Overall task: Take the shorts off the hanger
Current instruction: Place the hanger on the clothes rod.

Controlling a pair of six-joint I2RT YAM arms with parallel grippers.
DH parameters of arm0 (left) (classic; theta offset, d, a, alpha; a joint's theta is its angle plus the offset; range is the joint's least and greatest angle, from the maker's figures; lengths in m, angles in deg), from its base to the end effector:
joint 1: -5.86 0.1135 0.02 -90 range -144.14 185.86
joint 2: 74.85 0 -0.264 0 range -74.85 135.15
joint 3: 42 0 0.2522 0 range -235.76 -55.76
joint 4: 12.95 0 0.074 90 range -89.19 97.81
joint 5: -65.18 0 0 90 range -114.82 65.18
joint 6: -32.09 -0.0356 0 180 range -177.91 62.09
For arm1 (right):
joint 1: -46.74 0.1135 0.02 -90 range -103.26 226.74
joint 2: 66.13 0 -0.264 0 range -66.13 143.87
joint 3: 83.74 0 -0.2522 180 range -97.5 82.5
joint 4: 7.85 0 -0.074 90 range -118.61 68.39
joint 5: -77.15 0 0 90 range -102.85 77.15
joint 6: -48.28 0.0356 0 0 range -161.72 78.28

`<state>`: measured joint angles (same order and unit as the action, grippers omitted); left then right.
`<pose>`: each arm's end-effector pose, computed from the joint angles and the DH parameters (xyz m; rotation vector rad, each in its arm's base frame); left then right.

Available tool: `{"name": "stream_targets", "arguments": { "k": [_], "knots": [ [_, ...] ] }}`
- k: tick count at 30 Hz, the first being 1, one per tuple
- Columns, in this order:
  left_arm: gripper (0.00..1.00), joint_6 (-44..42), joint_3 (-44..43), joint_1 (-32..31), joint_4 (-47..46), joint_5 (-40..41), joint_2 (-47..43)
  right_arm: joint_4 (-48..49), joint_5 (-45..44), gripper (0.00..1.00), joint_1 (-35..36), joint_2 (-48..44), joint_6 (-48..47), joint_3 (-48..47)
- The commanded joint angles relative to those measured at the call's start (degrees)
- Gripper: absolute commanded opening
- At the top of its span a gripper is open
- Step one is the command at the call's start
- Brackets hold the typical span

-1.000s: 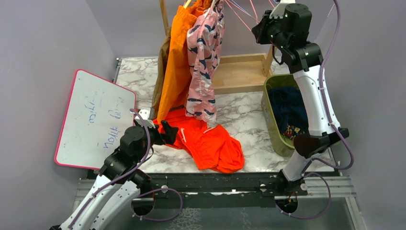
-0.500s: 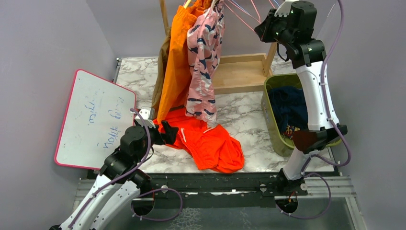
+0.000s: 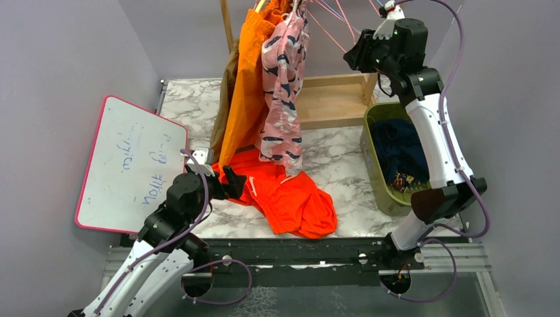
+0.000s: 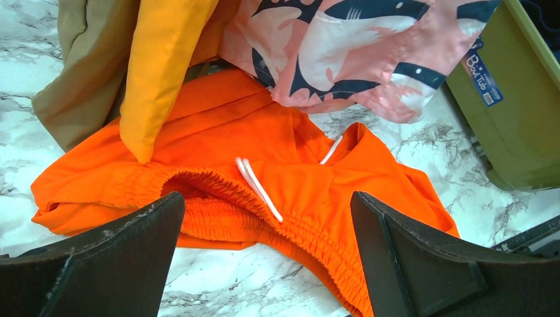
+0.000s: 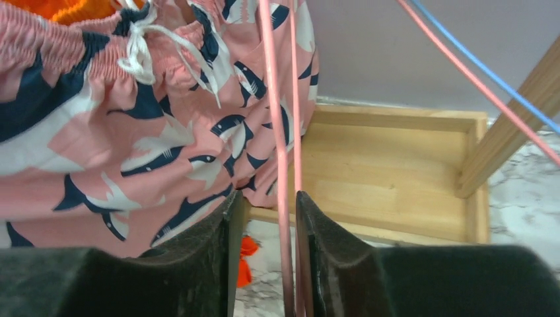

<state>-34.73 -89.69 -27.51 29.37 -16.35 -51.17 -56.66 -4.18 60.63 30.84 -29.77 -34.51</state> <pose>0.0967 -0.0574 0.2878 0.0682 1.9210 -0.5317 0.3551 0.0933 0.4876 -0.1389 1.8486 0.4542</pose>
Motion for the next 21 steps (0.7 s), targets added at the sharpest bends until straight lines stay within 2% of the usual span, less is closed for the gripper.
{"name": "stream_targets", "arguments": {
  "k": [1,4,6,10,13,17,21],
  "knots": [
    [0.99,-0.34,0.27,0.27,-0.52,1.27,0.0,0.04,-4.47,0.46,-0.18,-6.01,-0.72,5.16],
    [0.99,-0.39,0.27,0.28,-0.57,1.22,0.09,2.27,-10.03,0.6,-0.18,-11.1,-0.62,12.27],
    [0.99,-0.33,0.27,0.29,-0.66,1.15,0.26,3.73,-13.87,0.65,-0.18,-14.81,-0.39,16.92],
    [0.99,-0.44,0.27,0.27,-0.63,0.95,0.72,5.17,-18.82,0.69,-0.18,-22.49,0.95,24.75],
    [0.99,-0.42,0.27,0.4,-0.61,0.89,0.92,5.49,-18.79,0.71,-0.18,-28.06,2.66,30.46],
    [0.99,-0.42,0.27,0.4,-0.62,0.85,0.76,7.28,-11.15,0.72,-0.18,-35.52,6.4,39.41],
    [0.99,-0.53,0.27,0.52,-0.61,0.8,0.83,11.45,5.1,0.73,-0.18,-41.27,10.15,50.73]
  ]
}}
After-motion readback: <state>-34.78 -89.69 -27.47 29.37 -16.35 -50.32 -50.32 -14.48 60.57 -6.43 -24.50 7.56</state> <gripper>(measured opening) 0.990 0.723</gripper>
